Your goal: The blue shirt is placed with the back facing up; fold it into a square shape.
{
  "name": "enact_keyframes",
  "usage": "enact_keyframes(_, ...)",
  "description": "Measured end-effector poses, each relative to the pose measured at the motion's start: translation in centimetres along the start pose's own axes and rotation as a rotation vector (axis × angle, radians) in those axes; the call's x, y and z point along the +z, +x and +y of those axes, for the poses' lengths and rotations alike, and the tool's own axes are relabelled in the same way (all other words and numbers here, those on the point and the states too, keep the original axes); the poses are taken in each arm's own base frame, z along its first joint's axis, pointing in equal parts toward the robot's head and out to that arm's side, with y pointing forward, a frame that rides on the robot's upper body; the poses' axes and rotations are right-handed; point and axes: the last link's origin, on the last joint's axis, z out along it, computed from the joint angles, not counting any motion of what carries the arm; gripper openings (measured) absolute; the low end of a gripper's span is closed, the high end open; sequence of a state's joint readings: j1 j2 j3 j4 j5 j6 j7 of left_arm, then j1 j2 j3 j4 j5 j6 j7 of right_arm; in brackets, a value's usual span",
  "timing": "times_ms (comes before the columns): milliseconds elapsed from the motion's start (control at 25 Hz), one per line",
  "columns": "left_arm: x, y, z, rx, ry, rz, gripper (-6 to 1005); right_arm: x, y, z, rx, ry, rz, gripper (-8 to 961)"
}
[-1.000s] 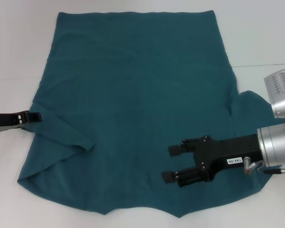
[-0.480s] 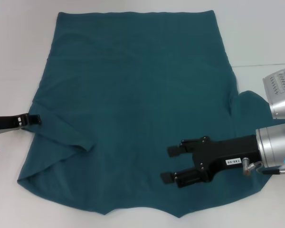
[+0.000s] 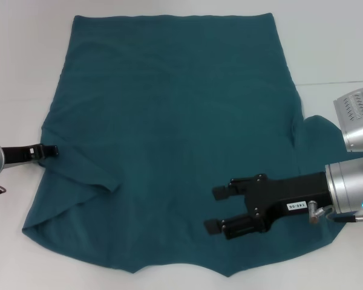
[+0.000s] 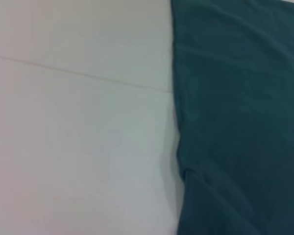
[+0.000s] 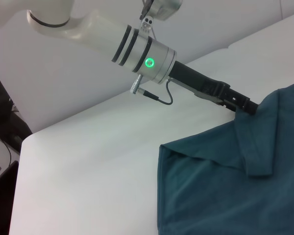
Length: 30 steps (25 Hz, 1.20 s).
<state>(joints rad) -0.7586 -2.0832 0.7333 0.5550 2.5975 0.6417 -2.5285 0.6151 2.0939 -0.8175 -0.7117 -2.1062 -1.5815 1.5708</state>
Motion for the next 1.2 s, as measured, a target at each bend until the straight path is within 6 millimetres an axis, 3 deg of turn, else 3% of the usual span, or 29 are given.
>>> enact_keyframes(440, 0.04, 0.03, 0.22, 0.001, -0.008, -0.006, 694, -0.08, -0.01, -0.10, 0.000, 0.006, 0.000, 914)
enact_keyframes(1200, -0.01, 0.17, 0.94, 0.053, -0.027, -0.002, 379, -0.24, 0.13, -0.15, 0.007, 0.013, -0.006, 914)
